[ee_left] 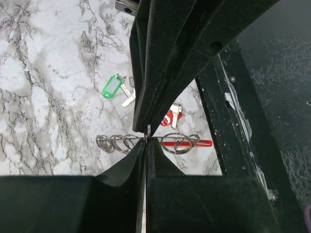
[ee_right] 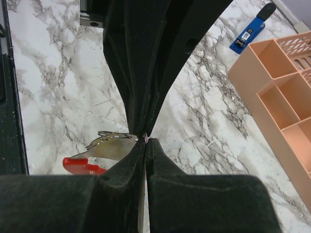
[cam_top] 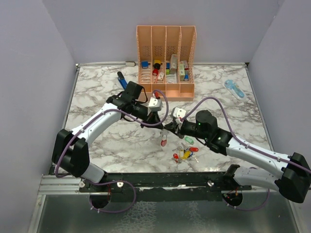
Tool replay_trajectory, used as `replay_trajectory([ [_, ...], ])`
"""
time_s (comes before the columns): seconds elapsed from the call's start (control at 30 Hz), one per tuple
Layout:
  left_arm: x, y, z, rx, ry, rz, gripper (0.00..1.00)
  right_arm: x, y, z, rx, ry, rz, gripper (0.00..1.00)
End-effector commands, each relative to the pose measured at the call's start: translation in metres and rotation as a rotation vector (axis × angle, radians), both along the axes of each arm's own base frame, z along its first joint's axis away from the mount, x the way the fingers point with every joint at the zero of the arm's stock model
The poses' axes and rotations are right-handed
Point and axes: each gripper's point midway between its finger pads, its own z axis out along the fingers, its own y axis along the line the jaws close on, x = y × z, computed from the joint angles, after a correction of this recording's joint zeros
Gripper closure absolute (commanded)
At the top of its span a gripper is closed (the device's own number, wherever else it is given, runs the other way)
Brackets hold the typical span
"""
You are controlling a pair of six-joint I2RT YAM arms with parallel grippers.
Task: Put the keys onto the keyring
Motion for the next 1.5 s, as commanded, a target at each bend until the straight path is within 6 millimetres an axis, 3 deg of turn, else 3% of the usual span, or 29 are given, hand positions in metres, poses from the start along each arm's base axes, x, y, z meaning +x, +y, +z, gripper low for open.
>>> replay_trajectory([
  [0.0, -0.005, -0.011, 0.011, -0.039, -0.053, -0.062, 1.00, -0.001, 0.011, 0.028, 0.067, -0.048, 0.027, 0.99],
  [0.13, -0.007, -0.011, 0.010, -0.021, -0.062, -0.065, 1.00, -0.001, 0.009, 0.027, 0.066, -0.041, 0.017, 0.99],
  [0.37, 0.008, -0.013, 0.003, 0.054, -0.126, 0.002, 1.00, -0.002, 0.002, 0.026, 0.058, -0.038, -0.006, 0.99],
  [0.6, 0.018, -0.013, 0.007, 0.066, -0.217, -0.011, 1.00, -0.006, -0.005, 0.026, 0.035, -0.044, -0.006, 0.77],
  [0.7, 0.016, -0.016, 0.009, 0.048, -0.211, -0.037, 1.00, -0.007, -0.010, 0.030, 0.047, -0.050, -0.025, 0.75],
  [1.0, 0.011, -0.015, 0.003, 0.050, -0.240, -0.090, 1.00, 0.000, -0.046, 0.035, 0.034, -0.045, -0.196, 0.67],
  [1.2, 0.025, -0.014, 0.002, 0.080, -0.322, -0.074, 1.00, 0.013, -0.079, 0.044, 0.102, -0.011, -0.412, 0.63],
  [1.47, 0.046, -0.018, 0.015, 0.093, -0.413, -0.042, 1.00, 0.009, -0.079, 0.021, 0.116, 0.102, -0.443, 0.63],
])
